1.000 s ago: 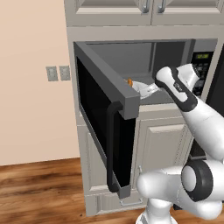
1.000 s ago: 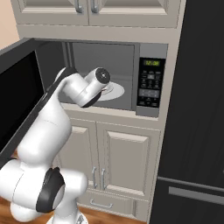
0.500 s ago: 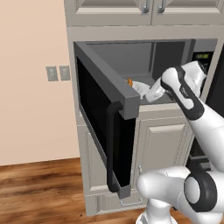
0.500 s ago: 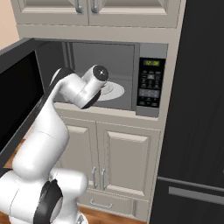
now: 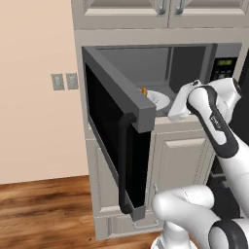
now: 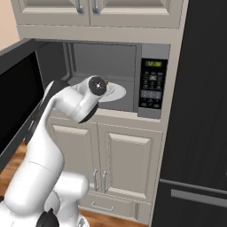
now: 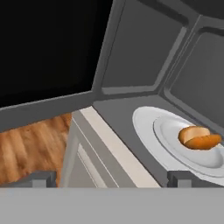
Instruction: Pick the hotdog bun from the counter and place it in the microwave. Then turn on the microwave.
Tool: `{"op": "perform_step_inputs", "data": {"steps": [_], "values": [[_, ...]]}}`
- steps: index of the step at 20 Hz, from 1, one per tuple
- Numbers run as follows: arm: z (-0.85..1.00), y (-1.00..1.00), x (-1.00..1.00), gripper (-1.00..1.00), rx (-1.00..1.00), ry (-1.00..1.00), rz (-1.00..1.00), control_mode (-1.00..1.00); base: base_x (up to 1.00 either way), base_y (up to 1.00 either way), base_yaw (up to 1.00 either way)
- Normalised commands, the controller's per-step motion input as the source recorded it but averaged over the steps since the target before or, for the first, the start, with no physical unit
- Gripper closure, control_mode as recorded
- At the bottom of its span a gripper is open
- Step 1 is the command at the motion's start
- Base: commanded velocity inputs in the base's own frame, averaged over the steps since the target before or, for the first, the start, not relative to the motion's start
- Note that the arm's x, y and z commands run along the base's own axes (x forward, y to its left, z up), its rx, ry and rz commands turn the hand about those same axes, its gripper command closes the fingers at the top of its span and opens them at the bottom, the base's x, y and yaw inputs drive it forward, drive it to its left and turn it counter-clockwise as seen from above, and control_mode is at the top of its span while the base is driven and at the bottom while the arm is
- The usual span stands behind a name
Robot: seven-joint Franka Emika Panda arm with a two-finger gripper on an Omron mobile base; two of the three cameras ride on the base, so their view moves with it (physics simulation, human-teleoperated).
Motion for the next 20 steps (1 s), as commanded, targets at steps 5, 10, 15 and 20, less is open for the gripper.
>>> {"op": "perform_step_inputs", "data": {"steps": [5, 10, 15, 20], "values": [[0.04, 0.07, -0.37, -1.0, -0.06, -0.27, 0.06, -1.0, 0.0, 0.0, 0.0], [0.12, 0.01, -0.39, -1.0, -0.06, -0.22, 0.11, -1.0, 0.0, 0.0, 0.0], [0.12, 0.0, -0.42, -1.0, -0.01, -0.16, 0.14, -1.0, 0.0, 0.0, 0.0], [0.14, 0.0, -0.39, -1.0, 0.0, -0.06, 0.16, -1.0, 0.0, 0.0, 0.0]]}}
